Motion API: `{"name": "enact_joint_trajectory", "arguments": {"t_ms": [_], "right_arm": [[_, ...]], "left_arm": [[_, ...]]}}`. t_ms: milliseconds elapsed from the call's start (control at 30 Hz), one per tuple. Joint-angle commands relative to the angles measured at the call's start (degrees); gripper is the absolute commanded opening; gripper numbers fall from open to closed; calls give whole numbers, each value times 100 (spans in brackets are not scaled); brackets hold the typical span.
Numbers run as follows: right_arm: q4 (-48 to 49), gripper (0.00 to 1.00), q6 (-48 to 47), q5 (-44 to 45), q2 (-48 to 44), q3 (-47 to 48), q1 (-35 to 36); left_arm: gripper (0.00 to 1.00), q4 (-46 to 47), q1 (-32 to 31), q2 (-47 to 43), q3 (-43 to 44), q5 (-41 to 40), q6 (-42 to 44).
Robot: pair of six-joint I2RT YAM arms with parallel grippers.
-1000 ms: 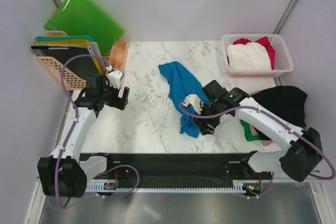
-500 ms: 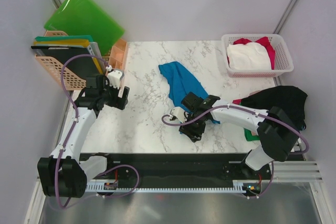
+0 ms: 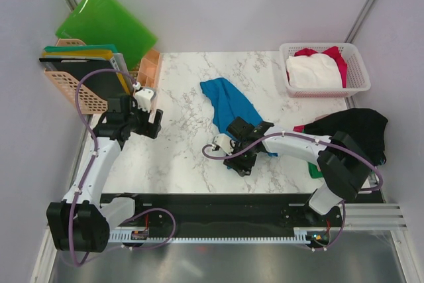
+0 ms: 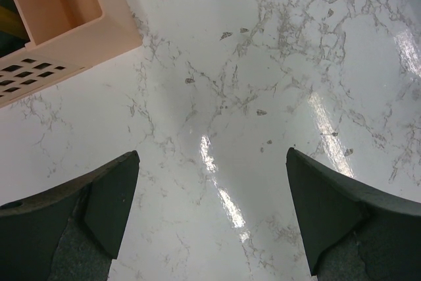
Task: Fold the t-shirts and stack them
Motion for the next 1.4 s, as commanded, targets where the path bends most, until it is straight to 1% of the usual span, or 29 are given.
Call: {"name": "enact_joint_trajectory", "arguments": {"t_ms": [0, 167, 267, 333, 367, 400, 433, 467, 567, 633, 667, 733, 767, 833, 867, 900, 933, 967, 1033, 1067, 1133, 1200, 1367], "right_arm": [[263, 61, -76, 246, 71, 9, 0], [439, 61, -146, 431, 239, -114, 9], [518, 60, -103, 387, 309, -202, 0], [562, 56, -85, 335, 353, -237, 0], [588, 49, -67, 317, 379, -237, 9], [580, 40, -59, 317, 388, -237, 0], [589, 6, -41, 317, 388, -228, 9], [580, 0, 11, 317, 388, -220, 9], [440, 0, -15, 281, 214, -141, 0], [238, 0, -58, 299, 29, 105, 0], [-41, 0, -58, 308, -285, 262, 0], [-350, 0, -50, 351, -699, 982, 9], [-630, 0, -50, 543, -1102, 1750, 18], [-939, 0, -119, 790, -1386, 2702, 18], [-1254, 0, -155, 913, -1526, 3238, 9], [-1405, 0, -216, 1080, -1545, 4375, 18], [-1580, 0, -321, 959, -1545, 4952, -313], [-1434, 0, -313, 923, -1685, 5601, -516], [-1406, 0, -480, 1211, -1782, 6211, -606], [-1476, 0, -463, 1152, -1774, 6823, -719], [-1538, 0, -454, 916, -1765, 7188, -965], [-1556, 0, -436, 853, -1861, 7260, -1028], [-1372, 0, -551, 1221, -2195, 6594, -1037]], "left_arm": [[100, 53, -31, -173, 69, 14, 15], [100, 53, -31, -190, 69, 32, 24], [100, 45, -31, -199, 42, 23, 24], [100, 44, -31, -190, 42, 23, 33], [100, 53, -31, -182, 42, 23, 24], [100, 45, -31, -181, 51, 23, 24], [100, 53, -31, -190, 60, 32, 24], [100, 53, -31, -190, 60, 23, 15], [100, 44, -31, -182, 51, 23, 15], [100, 62, -31, -181, 25, 23, 15], [100, 45, -31, -181, 25, 6, 32], [100, 71, -31, -155, 16, 5, 33], [100, 71, -31, -138, 16, 5, 33], [100, 80, -31, -59, 51, 32, 24], [100, 71, -31, -32, 51, 49, 24], [100, 79, -31, -23, 69, 67, 15], [100, 71, -31, -23, 69, 76, 15], [100, 71, -31, -32, 77, 84, -2], [100, 62, -31, -49, 60, 58, -2], [100, 62, -31, -93, 34, 23, 6], [100, 71, -31, -120, 16, -3, 15], [100, 53, -22, -120, 16, -12, 6], [100, 62, -22, -58, 42, 14, 6]]}}
